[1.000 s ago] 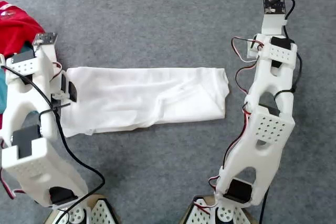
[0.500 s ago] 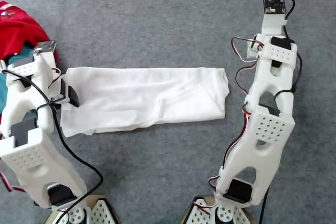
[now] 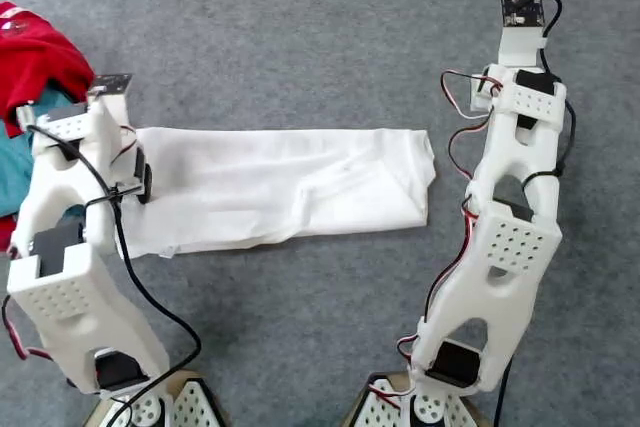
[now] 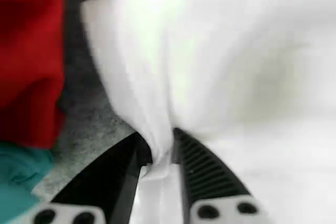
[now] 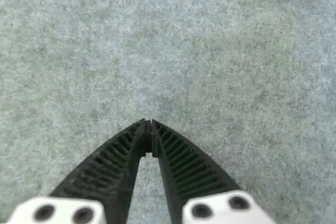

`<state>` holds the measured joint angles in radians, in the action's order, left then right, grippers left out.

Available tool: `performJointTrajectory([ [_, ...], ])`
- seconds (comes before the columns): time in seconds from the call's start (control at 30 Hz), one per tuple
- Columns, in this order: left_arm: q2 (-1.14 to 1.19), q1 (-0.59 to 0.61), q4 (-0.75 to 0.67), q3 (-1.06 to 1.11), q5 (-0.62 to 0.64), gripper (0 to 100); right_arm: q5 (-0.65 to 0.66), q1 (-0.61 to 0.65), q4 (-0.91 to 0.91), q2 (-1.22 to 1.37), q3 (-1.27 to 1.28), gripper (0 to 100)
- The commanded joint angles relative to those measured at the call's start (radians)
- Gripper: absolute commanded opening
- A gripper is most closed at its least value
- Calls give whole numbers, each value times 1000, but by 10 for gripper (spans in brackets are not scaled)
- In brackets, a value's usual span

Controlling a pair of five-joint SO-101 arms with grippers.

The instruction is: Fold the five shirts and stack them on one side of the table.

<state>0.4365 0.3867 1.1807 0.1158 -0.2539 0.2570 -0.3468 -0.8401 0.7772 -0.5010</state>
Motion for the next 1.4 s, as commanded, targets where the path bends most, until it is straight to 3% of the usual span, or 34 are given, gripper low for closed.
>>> performJointTrajectory([
  [0.0, 32, 10, 14, -36, 0, 28, 9, -9, -2, -18, -68, 15],
  [0.17, 52, 4, 58, -76, 0, 28, 3, -44, 3, -16, -79, 15],
  [0.33, -23, -82, 135, -114, 2, 27, -5, -92, 12, -13, -105, 15],
  [0.57, -135, -364, 331, -329, 3, 28, -5, -120, 14, -13, -111, 15],
  [0.67, -135, -489, 377, -437, 64, 29, -6, -133, 40, -13, -107, 15],
  [1.03, -26, -831, 358, -708, 169, 29, -8, -209, 44, -15, -137, 15],
  [1.37, 224, -963, 292, -995, 245, 29, -6, -319, 48, -19, -163, 15],
])
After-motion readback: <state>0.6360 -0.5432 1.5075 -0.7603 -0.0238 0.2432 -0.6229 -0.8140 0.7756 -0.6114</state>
